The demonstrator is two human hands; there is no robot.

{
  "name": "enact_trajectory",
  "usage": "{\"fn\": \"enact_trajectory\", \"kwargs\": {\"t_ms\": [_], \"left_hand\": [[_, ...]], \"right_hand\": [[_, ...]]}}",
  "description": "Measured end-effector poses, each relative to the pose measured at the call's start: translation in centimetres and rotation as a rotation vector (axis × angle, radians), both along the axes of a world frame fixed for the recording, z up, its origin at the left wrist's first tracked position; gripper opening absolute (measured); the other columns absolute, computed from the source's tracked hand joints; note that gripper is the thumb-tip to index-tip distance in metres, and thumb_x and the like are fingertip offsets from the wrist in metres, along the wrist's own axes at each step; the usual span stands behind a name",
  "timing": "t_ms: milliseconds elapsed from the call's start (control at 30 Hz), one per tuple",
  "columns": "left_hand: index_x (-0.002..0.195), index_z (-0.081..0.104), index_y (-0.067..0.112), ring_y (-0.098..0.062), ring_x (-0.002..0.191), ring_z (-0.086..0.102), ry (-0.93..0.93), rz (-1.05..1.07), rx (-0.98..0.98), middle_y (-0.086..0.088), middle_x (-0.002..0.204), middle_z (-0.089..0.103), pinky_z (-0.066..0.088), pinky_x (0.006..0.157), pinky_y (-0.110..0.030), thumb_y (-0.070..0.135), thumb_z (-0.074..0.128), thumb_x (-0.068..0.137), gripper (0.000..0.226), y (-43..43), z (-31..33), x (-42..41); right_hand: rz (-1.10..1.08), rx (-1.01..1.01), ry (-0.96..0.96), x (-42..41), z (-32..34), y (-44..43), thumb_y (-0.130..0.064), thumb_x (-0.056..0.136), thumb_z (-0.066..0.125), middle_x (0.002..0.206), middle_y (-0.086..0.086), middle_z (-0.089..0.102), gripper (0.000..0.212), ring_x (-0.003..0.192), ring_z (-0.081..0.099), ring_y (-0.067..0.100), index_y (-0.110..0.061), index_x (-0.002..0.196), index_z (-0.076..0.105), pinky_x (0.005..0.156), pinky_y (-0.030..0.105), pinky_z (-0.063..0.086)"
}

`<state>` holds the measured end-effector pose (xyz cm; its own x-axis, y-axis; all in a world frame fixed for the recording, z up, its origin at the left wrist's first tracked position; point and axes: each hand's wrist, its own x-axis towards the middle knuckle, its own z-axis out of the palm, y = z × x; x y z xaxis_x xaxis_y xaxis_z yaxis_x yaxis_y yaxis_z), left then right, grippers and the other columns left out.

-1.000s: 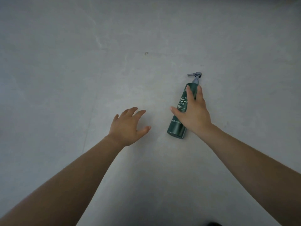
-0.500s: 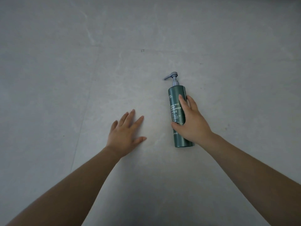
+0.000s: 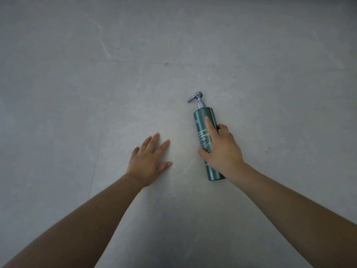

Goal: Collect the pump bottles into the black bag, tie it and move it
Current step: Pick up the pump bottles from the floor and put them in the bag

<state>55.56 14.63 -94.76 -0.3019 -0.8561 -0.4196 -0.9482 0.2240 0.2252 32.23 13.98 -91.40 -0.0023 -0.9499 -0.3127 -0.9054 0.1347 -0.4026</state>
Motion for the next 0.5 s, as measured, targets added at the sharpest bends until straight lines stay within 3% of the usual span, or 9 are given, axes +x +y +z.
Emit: {"fn": "enact_trajectory", "kwargs": {"t_ms": [233, 367, 500], "left_hand": [[0.149, 0.013, 0.039, -0.02, 0.146, 0.012, -0.036, 0.04, 0.005, 0.003, 0.161, 0.003, 0.022, 0.115, -0.047, 0.058, 0.036, 0.092, 0.065, -0.2, 3.0, 1.4], [0.148, 0.023, 0.034, -0.019, 0.142, 0.025, -0.038, 0.109, 0.009, 0.0, 0.157, 0.024, 0.028, 0.112, -0.042, 0.053, 0.039, 0.094, 0.059, -0.7, 6.4, 3.9], [0.146, 0.026, 0.033, -0.019, 0.135, 0.038, -0.159, 0.147, 0.016, 0.002, 0.15, 0.037, 0.033, 0.108, -0.044, 0.056, 0.035, 0.093, 0.059, -0.6, 10.1, 7.2]], "right_hand": [[0.052, 0.043, -0.249, 0.6, 0.1, -0.5, -0.024, 0.08, 0.064, 0.126, 0.01, 0.046, 0.086, 0.105, 0.053, 0.026, -0.028, 0.15, 0.013, 0.086, 0.03, 0.043], [0.154, 0.123, -0.396, 2.5, 0.9, -0.7, -0.019, 0.082, 0.062, 0.135, 0.009, 0.04, 0.086, 0.116, 0.048, 0.023, -0.028, 0.15, 0.01, 0.091, 0.026, 0.038], [0.197, 0.143, -0.476, 5.3, 2.9, -2.2, -0.018, 0.083, 0.062, 0.134, 0.009, 0.039, 0.086, 0.114, 0.048, 0.022, -0.03, 0.15, 0.01, 0.088, 0.023, 0.033]]}}
